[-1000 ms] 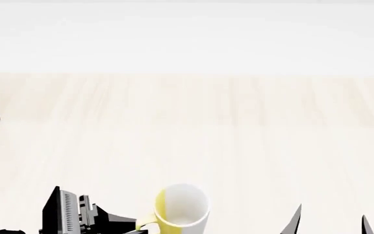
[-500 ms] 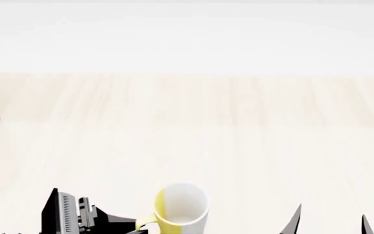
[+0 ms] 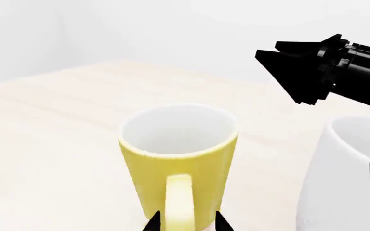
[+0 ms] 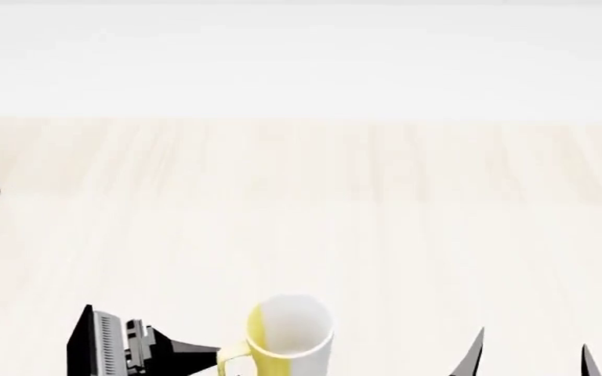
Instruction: Put the yellow and white mug to the front of the white mug.
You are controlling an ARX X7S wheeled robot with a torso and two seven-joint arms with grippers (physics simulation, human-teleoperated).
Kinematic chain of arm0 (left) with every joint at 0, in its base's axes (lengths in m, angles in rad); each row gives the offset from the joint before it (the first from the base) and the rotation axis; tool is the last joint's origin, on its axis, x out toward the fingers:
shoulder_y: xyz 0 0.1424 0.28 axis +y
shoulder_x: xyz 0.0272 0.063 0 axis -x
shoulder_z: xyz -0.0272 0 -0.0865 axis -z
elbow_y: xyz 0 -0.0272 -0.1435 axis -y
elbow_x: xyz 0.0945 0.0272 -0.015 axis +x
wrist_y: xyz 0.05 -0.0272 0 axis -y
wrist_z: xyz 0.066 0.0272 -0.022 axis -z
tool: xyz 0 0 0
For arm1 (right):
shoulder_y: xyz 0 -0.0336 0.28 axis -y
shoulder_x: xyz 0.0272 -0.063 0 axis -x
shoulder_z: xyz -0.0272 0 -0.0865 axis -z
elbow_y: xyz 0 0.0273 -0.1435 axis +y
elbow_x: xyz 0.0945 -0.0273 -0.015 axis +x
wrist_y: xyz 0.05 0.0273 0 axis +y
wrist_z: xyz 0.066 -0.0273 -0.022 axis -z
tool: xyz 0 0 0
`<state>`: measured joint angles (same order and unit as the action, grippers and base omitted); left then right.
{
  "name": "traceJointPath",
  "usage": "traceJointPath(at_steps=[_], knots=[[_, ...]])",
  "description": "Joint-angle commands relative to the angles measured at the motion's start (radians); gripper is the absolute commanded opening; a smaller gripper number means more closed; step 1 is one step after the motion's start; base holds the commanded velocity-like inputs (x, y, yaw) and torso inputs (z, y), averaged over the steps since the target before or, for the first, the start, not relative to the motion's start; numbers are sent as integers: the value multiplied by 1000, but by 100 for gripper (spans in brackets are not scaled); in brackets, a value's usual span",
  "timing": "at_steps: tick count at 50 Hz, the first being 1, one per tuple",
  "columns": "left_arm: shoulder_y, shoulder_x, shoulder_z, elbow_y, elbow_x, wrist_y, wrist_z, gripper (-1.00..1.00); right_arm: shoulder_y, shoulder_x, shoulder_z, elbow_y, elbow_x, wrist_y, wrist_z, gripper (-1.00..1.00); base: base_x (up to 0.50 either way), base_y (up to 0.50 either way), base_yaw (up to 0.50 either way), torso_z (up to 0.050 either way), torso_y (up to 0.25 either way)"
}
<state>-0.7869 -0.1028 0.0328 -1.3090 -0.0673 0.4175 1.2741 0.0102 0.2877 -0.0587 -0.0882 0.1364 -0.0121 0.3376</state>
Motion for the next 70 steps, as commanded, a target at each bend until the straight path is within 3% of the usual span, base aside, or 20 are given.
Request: traceJointPath(at_steps=[1, 19, 26, 31, 34, 47, 55, 59, 61, 63, 64, 70], knots=[[-2, 5, -44, 1, 30, 15, -20, 100, -2, 3, -4, -3, 2, -1, 4, 100, 0, 0, 0, 0, 0], [-8, 7, -85, 1, 30, -4, 7, 100, 1, 6, -10, 5, 7, -4, 6, 100, 0, 0, 0, 0, 0], [-33, 7, -143, 11, -39, -31, 106, 100, 3, 8, -11, 9, 9, -4, 8, 100, 0, 0, 0, 0, 0], [87, 10, -167, 393, -111, -281, 131, 100, 4, 9, -13, 9, 10, -3, 9, 100, 0, 0, 0, 0, 0], [126, 10, -175, 527, -138, -356, 122, 100, 4, 9, -14, 8, 10, -4, 10, 100, 0, 0, 0, 0, 0], [219, 5, -197, 753, -233, -462, 113, 100, 4, 11, -20, 9, 11, -4, 14, 100, 0, 0, 0, 0, 0], [337, 40, -239, 900, -238, -381, -5, 100, 0, 14, -19, 0, 15, -6, 18, 100, 0, 0, 0, 0, 0], [397, 88, -290, 980, -218, -268, -157, 100, -2, 16, -18, -7, 15, -5, 21, 100, 0, 0, 0, 0, 0], [414, 96, -303, 1035, -258, -289, -264, 100, -3, 16, -20, -10, 14, -5, 22, 100, 0, 0, 0, 0, 0], [430, 99, -300, 1048, -256, -216, -400, 100, -6, 17, -19, -17, 16, -4, 22, 100, 0, 0, 0, 0, 0], [443, 94, -300, 1085, -303, -253, -417, 100, -7, 18, -18, -19, 16, -4, 23, 100, 0, 0, 0, 0, 0], [505, 91, -272, 1116, -243, -76, -604, 100, -8, 18, -22, -20, 17, -5, 25, 100, 0, 0, 0, 0, 0]])
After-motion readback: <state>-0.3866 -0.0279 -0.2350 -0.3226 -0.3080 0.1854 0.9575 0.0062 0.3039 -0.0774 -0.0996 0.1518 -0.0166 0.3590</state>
